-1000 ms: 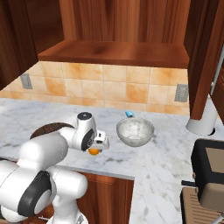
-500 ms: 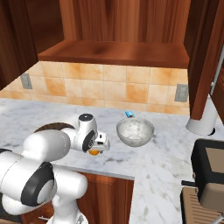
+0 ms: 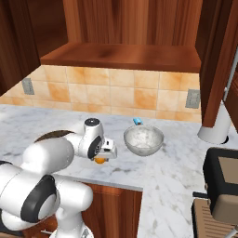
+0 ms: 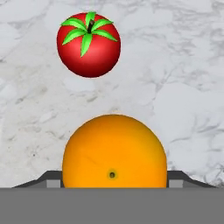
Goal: Pick both bowls and place them on the counter. Then place the tomato in one bowl and place the orange in the other bowl.
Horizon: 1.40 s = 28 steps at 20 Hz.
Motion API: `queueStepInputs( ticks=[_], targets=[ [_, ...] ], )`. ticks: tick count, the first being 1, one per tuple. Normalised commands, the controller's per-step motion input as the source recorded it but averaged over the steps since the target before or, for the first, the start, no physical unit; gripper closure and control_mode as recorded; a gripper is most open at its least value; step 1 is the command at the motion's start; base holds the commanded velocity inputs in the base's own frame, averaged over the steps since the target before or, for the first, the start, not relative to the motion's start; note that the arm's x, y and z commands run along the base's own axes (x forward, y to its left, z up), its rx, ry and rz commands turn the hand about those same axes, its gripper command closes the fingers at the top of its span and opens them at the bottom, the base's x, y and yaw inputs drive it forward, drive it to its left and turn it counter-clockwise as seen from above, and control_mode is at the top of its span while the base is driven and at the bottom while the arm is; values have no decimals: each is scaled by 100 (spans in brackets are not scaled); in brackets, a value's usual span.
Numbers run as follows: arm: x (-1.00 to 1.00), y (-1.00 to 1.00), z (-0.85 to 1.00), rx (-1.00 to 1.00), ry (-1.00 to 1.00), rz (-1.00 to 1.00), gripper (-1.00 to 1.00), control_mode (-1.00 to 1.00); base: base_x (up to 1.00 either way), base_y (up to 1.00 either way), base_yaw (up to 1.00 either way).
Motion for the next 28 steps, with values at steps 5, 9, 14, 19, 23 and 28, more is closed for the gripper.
queueStepInputs(
  ticks=[5, 9, 14, 19, 23, 28],
  targets=[
    [-51, 5, 55, 2, -5, 0, 100, -100, 0, 0, 0],
    [-21, 57, 55, 0, -1, 1, 100, -100, 0, 0, 0],
    [-6, 71, 44, 0, 0, 1, 100, -100, 0, 0, 0],
    [2, 78, 47, 0, 0, 0, 100, -100, 0, 0, 0],
    [22, 70, 15, 0, 1, 0, 100, -100, 0, 0, 0],
    [30, 30, -16, 0, 6, 0, 100, -100, 0, 0, 0]
  ],
)
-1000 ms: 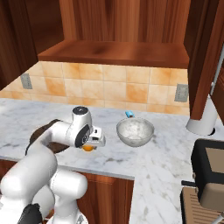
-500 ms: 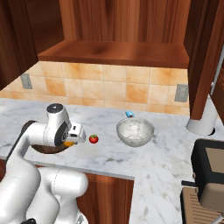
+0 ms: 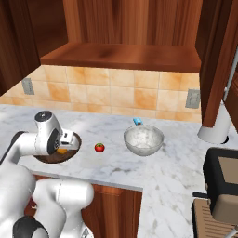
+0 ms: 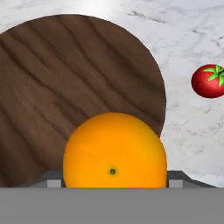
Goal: Pick both bowls and place them on the counter. Then place the tomato in one bowl and place the orange in the other bowl.
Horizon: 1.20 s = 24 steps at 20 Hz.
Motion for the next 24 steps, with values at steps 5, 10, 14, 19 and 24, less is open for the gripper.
queueStepInputs(
  ticks=[5, 10, 14, 19, 24],
  targets=[
    [37, 30, -5, 0, 8, 0, 100, -100, 0, 0, 0],
    [23, 27, -13, 0, 9, 0, 100, -100, 0, 0, 0],
    [14, 18, -25, 0, 8, 0, 100, -100, 0, 0, 0],
    [8, 11, -23, 0, 5, 0, 100, -100, 0, 0, 0],
    [2, 15, -22, 0, 3, 0, -100, -100, 0, 0, 0]
  ],
)
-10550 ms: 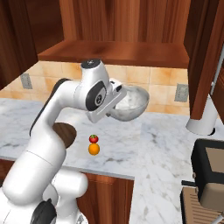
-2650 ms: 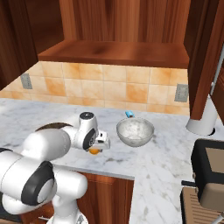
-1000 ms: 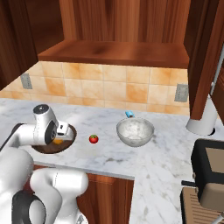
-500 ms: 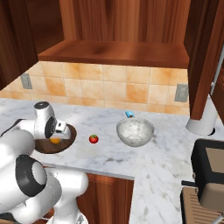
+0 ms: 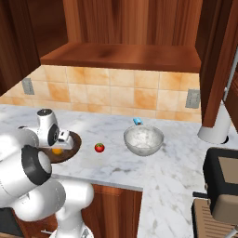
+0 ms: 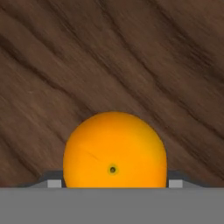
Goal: Pick both bowls and place them on the counter. Then place the tomato in one bowl and place the orange in the other bowl.
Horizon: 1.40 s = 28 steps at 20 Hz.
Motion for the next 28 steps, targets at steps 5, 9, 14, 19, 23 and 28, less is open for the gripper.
queueStepInputs(
  ticks=[5, 9, 14, 19, 23, 28],
  targets=[
    [-1, 1, 0, 0, -2, 0, -100, -100, 0, 0, 0],
    [-2, 0, 8, 0, 0, 0, -100, -100, 0, 0, 0],
    [-14, -10, 22, 0, -2, 0, -100, -100, 0, 0, 0],
    [-12, -25, 31, 0, -1, 0, -100, -100, 0, 0, 0],
    [-1, -35, 14, 0, -1, -1, -100, -100, 0, 0, 0],
    [0, -53, 6, 0, -4, -6, -100, -100, 0, 0, 0]
  ],
)
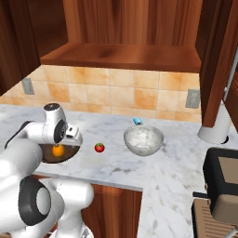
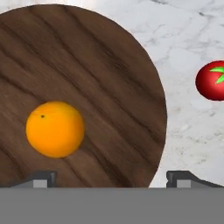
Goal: Pick both bowls and place them on the counter. Then place the tomato in one bowl and place the orange in the other bowl.
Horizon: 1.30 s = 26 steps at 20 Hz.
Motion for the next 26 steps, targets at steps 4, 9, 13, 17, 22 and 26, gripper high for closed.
queueStepInputs(
  ticks=[4, 9, 13, 17, 22, 26],
  targets=[
    [2, -53, 3, 0, -1, -11, -100, -100, 0, 0, 0],
    [0, -60, 2, 0, 0, -15, -100, -100, 0, 0, 0],
    [8, -60, 3, 0, 0, -16, -100, -100, 0, 0, 0],
    [35, -28, 1, 0, 0, -7, -100, -100, 0, 0, 0],
    [52, -12, -1, 0, 0, 0, -100, -100, 0, 0, 0],
    [38, -13, -3, 0, 0, 0, -100, -100, 0, 0, 0]
  ],
)
